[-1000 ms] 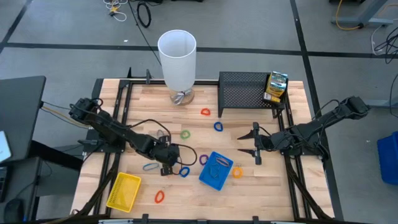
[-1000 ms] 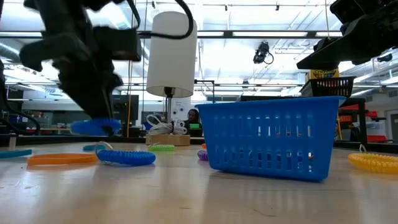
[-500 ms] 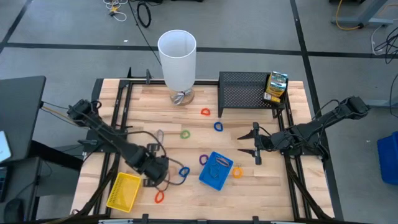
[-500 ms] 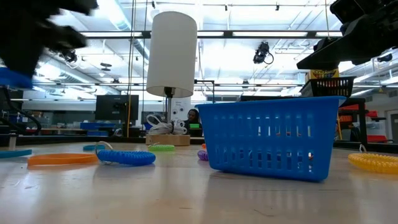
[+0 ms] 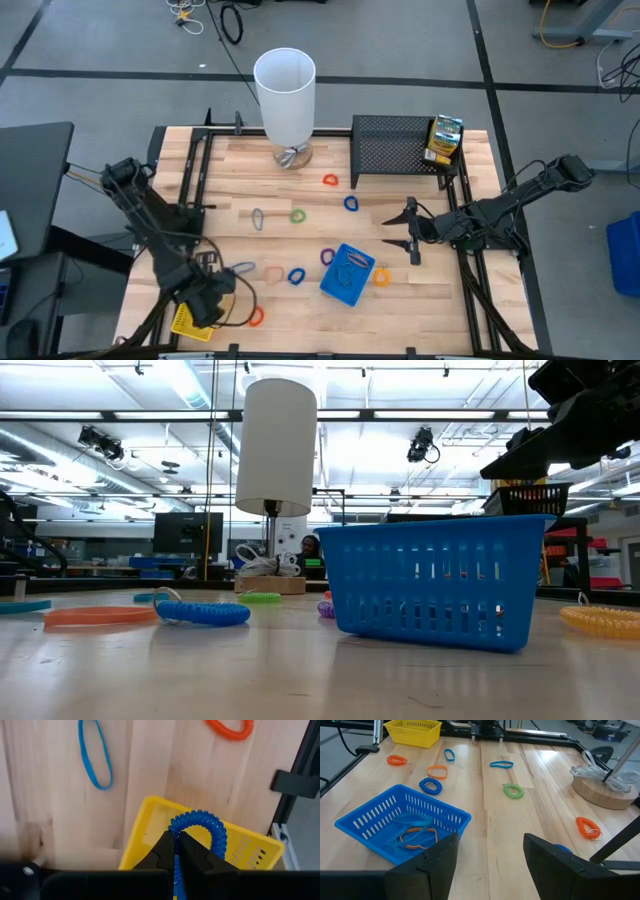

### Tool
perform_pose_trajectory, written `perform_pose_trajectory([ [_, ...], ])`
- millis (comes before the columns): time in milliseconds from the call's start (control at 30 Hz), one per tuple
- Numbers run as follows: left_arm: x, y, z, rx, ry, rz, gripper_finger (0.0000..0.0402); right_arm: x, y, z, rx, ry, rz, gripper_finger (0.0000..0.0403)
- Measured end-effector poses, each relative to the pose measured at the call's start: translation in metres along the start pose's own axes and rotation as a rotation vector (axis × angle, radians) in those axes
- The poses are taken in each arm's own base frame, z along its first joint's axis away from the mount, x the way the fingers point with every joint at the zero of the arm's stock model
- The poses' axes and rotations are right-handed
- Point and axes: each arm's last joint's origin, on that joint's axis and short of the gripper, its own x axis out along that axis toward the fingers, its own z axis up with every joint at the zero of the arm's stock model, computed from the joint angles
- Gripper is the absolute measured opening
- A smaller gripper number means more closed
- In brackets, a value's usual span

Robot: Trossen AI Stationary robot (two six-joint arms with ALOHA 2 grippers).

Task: Pick & Place Office Desk Supplies
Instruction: Put the blue spring keychain into the yellow bin

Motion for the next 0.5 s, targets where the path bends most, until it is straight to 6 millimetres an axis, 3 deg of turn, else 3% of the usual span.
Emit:
perform_pose_trajectory([
  [333,0.038,-0.001,-0.021,-0.065,-0.023,-0.048,0.0010,0.000,0.000,0.000,0.005,0.000,0.000,0.0235],
  [500,0.047,0.003,-0.023,-0.099,-0.019,-0.040,0.0013,0.000,0.000,0.000,0.006,0.000,0.000,0.0235],
])
